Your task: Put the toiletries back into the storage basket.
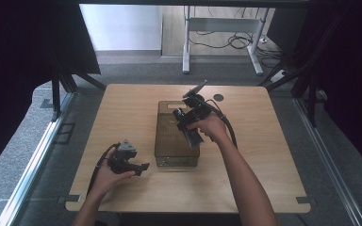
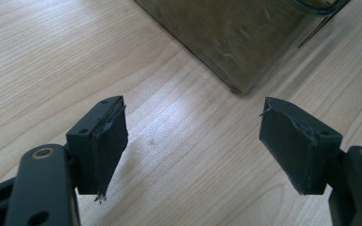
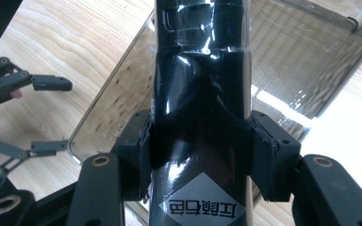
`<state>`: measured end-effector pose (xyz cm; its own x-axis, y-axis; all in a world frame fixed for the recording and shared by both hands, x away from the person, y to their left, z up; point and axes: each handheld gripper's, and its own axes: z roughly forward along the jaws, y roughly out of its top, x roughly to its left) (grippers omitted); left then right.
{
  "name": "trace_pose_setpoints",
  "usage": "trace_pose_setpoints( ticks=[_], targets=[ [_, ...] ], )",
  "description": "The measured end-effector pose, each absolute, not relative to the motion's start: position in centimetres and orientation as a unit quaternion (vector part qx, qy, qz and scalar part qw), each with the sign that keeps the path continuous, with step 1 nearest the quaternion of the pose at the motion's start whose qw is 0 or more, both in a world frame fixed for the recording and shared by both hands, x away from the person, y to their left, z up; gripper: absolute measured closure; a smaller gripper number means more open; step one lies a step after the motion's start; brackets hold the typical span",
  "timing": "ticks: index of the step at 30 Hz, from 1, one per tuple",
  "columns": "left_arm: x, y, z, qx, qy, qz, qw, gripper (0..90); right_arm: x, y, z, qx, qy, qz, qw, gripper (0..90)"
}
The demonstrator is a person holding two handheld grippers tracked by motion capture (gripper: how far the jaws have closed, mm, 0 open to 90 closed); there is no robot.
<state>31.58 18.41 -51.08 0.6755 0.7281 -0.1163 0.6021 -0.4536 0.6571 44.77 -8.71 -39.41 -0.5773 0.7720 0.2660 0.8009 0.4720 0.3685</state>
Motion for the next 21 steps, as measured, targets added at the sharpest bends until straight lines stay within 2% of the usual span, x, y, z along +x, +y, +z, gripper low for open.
trace_pose_setpoints(
  ticks=[21],
  targets=[
    [31.5, 18.4, -51.0, 0.847, 0.392, 0.090, 0.347, 24.4, 46.7, -6.6, -41.9, -0.502, -0.833, -0.229, 0.048, 46.9]
  ],
)
